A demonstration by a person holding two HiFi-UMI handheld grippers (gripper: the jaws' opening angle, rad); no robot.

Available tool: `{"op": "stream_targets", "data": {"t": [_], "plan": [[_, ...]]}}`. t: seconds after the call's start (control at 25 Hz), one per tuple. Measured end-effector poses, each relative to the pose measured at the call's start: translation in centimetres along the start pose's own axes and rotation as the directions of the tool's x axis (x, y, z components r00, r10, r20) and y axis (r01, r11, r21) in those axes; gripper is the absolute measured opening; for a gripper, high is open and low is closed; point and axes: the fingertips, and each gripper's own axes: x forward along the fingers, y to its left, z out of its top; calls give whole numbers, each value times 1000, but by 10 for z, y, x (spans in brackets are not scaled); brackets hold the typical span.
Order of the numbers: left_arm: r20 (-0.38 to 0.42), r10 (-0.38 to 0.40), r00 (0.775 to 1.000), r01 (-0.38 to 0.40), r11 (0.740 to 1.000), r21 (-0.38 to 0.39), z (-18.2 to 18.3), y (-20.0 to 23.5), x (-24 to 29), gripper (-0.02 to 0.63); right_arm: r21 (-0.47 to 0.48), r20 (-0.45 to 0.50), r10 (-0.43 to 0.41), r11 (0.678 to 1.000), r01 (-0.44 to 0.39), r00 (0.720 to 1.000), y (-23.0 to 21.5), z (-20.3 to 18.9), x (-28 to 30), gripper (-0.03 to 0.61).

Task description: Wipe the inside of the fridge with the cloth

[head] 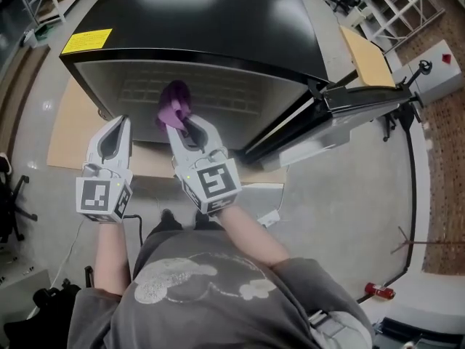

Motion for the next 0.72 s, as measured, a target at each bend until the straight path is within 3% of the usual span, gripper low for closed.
{"op": "stream_targets", "data": {"t": [0.28, 0.72], "plan": [[45, 36, 998, -36, 999, -1, 22, 44, -7, 17, -73, 36, -24, 997, 26, 999, 17, 33, 52, 40], [91, 64, 994, -66, 998, 21, 38, 97, -13, 17, -124, -23, -91, 988, 88, 996, 11, 45, 144, 40]]}}
